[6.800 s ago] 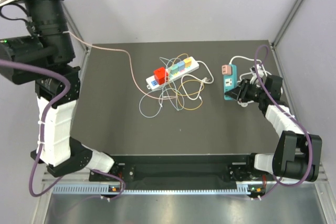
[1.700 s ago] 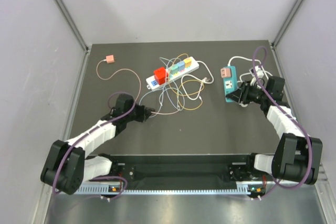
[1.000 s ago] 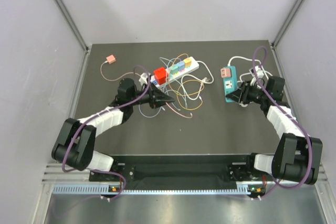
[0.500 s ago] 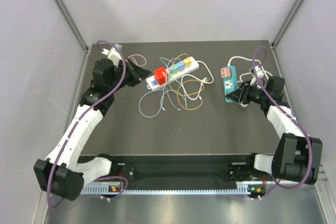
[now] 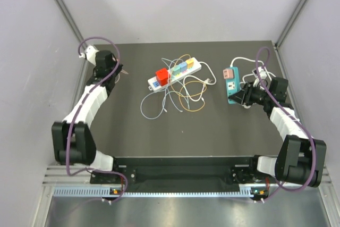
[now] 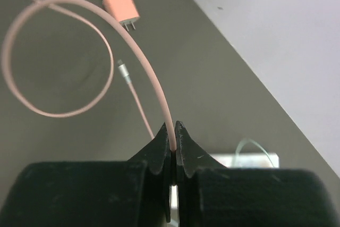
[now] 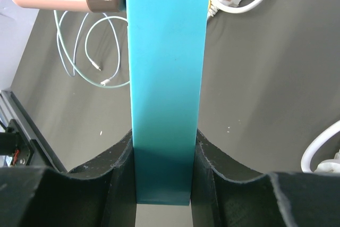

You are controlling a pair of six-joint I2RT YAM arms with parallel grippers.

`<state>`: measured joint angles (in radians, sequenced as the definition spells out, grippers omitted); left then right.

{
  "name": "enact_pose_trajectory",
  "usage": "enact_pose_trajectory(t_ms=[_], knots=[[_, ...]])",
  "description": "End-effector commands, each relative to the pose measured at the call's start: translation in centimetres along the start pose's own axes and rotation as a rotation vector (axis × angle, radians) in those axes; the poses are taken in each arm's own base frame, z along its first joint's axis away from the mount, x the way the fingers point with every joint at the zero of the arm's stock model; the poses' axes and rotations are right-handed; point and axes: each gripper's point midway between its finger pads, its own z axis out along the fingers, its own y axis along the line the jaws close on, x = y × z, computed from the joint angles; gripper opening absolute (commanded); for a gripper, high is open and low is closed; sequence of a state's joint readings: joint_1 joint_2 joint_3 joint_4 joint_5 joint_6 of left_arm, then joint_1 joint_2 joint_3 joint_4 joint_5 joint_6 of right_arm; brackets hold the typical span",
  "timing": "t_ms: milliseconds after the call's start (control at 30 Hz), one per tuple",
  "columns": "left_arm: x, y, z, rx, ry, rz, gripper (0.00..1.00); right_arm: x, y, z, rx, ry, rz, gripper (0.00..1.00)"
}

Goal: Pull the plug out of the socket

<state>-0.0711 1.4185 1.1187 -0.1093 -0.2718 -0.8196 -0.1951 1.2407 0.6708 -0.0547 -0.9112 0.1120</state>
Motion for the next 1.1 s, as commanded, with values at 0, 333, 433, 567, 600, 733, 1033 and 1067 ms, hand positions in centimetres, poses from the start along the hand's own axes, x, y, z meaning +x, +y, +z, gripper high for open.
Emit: enact_pose_trajectory(t_ms=[0,333,433,567,600,733,1033,1067], knots=[[-2.6,-0.2,4.7,-0.015,-0.133,-0.102,0.00,-3.4,1.3,-0.6,-0.052,-0.077,-0.126,0.00],[-2.1,4.1,15.5,-0.071,-0.089,-0.212,0.01,-3.5,1.4,-0.5,-0.060,-0.075,-0.129,0.00],[0.4,6.1,17.5,-0.061,0.022,-0.248,0.14,-3.3,1.2,-0.4,-0.060,-0.069,-0.124,0.00],[1.9,7.7,17.4,0.011,0.149,-0.299,0.50,-3.0,1.2,-0.4,-0.061,-0.055,-0.106,0.00],[2.2,7.6,17.0,0.036,0.178,-0.306,0.54,-3.0,1.2,-0.4,-0.061,-0.055,-0.107,0.00],[-0.1,7.4,14.9,0.112,0.162,-0.301,0.70,-3.1,1.3,-0.5,-0.062,-0.059,-0.116,0.00],[-2.8,4.8,10.1,0.231,0.209,-0.232,0.87,-3.4,1.6,-0.8,-0.059,-0.067,-0.144,0.00],[-2.4,5.3,9.8,0.205,0.231,-0.231,0.87,-3.5,1.8,-0.8,-0.061,-0.067,-0.148,0.00]])
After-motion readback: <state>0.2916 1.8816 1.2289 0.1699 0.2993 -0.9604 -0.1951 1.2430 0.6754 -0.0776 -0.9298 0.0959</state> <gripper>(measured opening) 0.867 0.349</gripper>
